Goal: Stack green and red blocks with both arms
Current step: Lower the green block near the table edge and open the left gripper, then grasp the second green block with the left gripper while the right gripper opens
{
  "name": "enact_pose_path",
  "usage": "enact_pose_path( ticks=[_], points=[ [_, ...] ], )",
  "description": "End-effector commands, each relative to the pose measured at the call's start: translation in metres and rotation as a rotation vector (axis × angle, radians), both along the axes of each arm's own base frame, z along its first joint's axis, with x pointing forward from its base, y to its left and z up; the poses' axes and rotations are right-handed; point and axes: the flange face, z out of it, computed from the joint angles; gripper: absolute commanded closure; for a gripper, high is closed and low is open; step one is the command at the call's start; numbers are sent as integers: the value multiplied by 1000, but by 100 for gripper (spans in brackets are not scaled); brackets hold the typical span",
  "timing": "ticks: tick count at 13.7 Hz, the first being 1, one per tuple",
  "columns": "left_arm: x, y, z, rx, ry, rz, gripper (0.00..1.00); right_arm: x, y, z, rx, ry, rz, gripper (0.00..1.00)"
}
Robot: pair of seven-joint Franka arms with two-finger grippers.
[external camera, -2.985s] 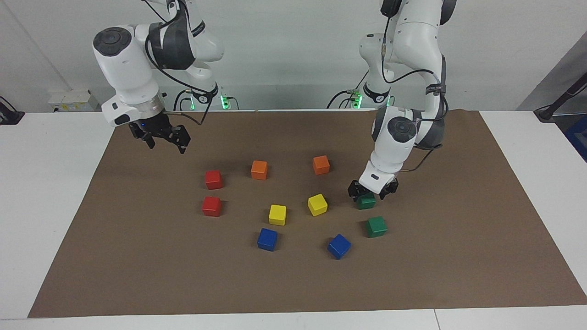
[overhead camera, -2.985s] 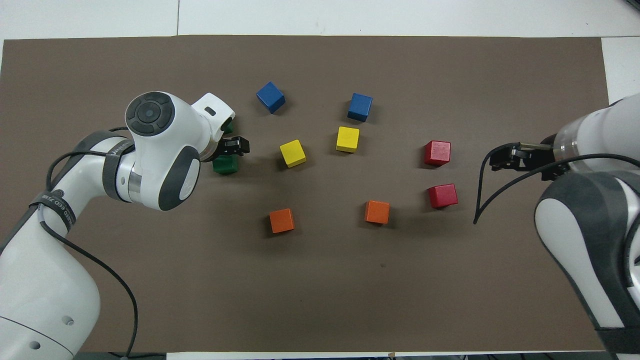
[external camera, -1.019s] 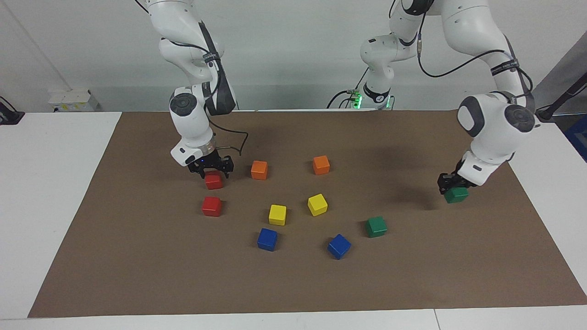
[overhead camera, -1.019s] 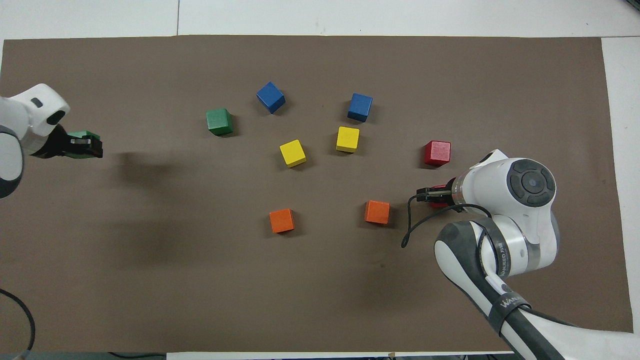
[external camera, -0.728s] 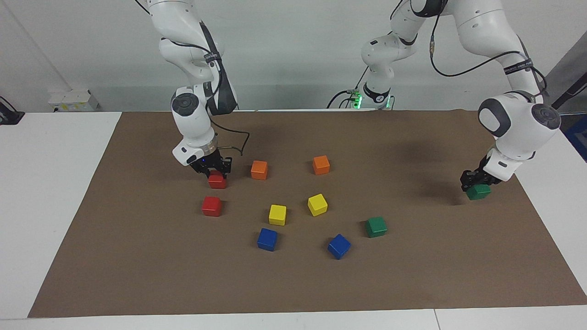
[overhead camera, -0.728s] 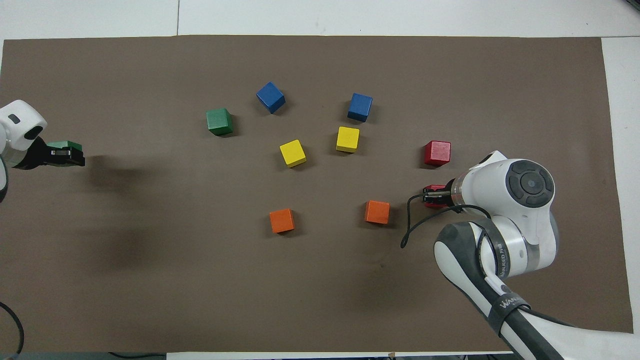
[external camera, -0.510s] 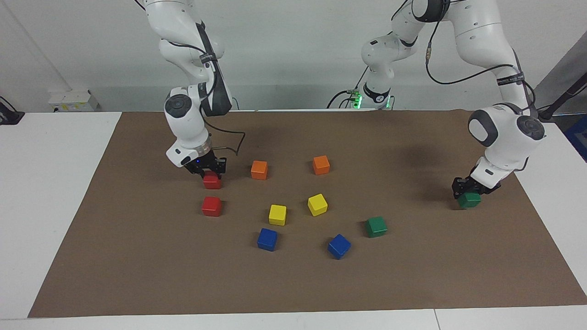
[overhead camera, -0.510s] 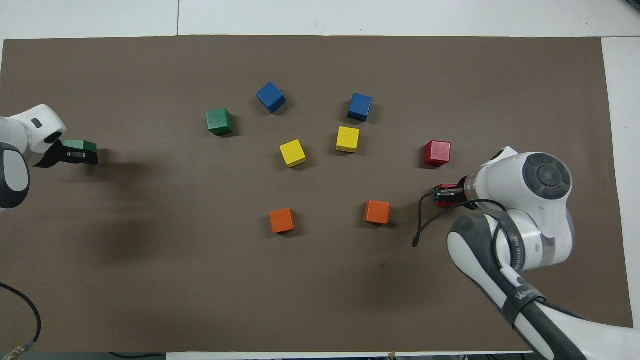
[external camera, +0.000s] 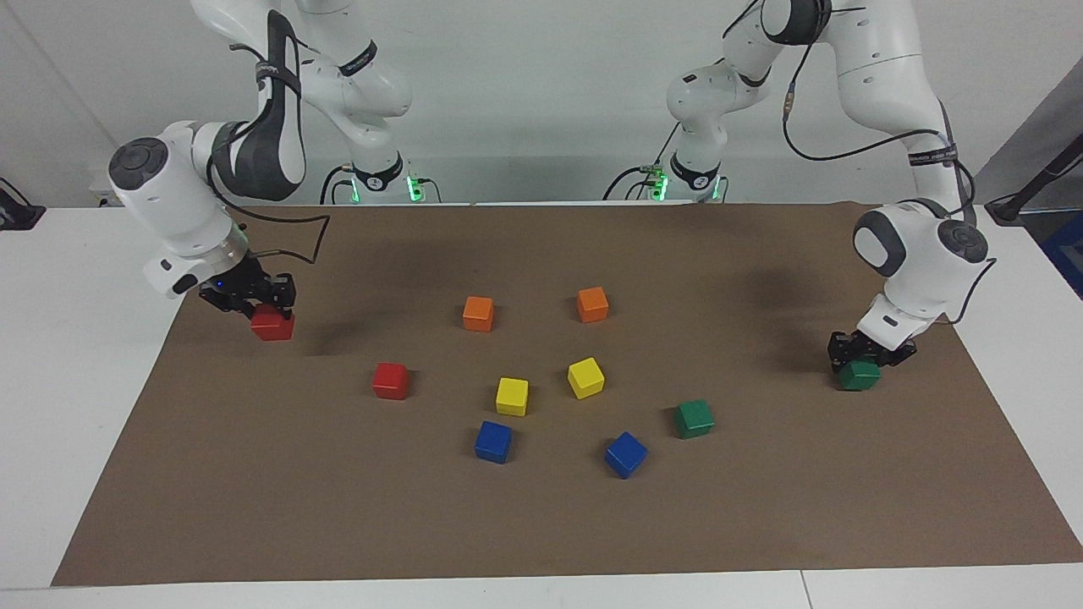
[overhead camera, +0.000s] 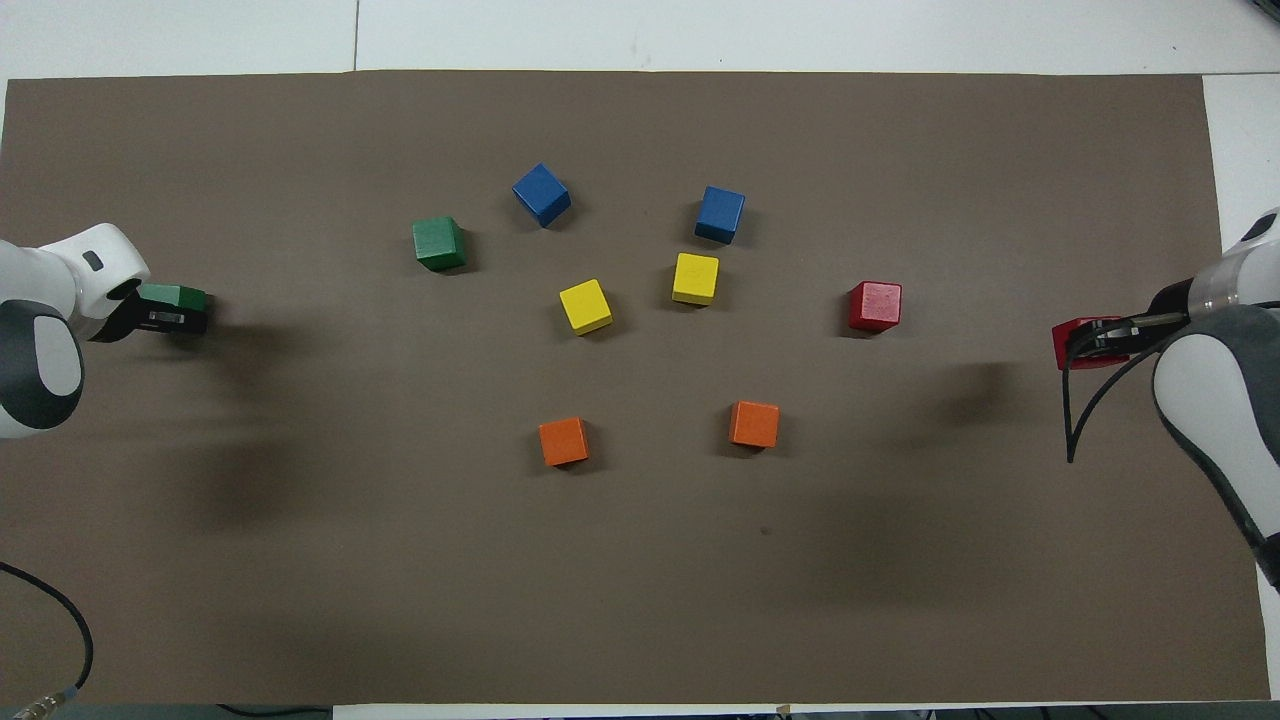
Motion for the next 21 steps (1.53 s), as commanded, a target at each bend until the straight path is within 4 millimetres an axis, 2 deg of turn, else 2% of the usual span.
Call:
enact_pose_path(
  ticks=[1,2,3,5,8,9,10,11,12,14,16,17,18,19,21],
  points=[
    [-9,-2,-8,9,-40,2,100,9,-17,-22,-7,-10,-1,100],
    [-9,-2,-7,9,-37,-7,100,12,-23,-31,-6,-16,6,100],
    [-8,-2,-7,11,-34,-17,1,14,-26,-40,-5,-20,16,100],
    [-2,-2,8,8,-1,-25,0,16,-26,-47,-7,-34,20,100],
    [20,-7,66,2,66,-33,0,17,-25,-58,-7,-42,24,100],
    [27,-15,91,-2,87,-40,0,17,-24,-59,-7,-40,25,100],
    [35,-33,114,-2,87,-54,0,14,-22,-64,-7,-37,25,100],
    [42,-58,130,-13,81,3,0,12,-19,-67,-9,-48,27,100],
    [47,-102,136,-25,66,102,0,11,-17,-72,-12,-58,26,100],
    [50,-188,138,-56,8,280,0,9,-16,-81,-11,-61,23,100],
    [47,-237,131,-80,-6,361,0,9,-15,-90,-6,-48,24,100],
    [46,-262,121,-92,-10,410,0,10,-15,-94,-5,-47,24,100],
    [47,-293,99,-96,-6,433,0,10,-15,-96,-6,-55,24,100],
    [47,-311,78,-84,8,413,0,10,-15,-97,-6,-52,24,100],
    [71,-305,66,-51,-10,390,0,9,-14,-99,-6,-50,24,100]
  ],
)
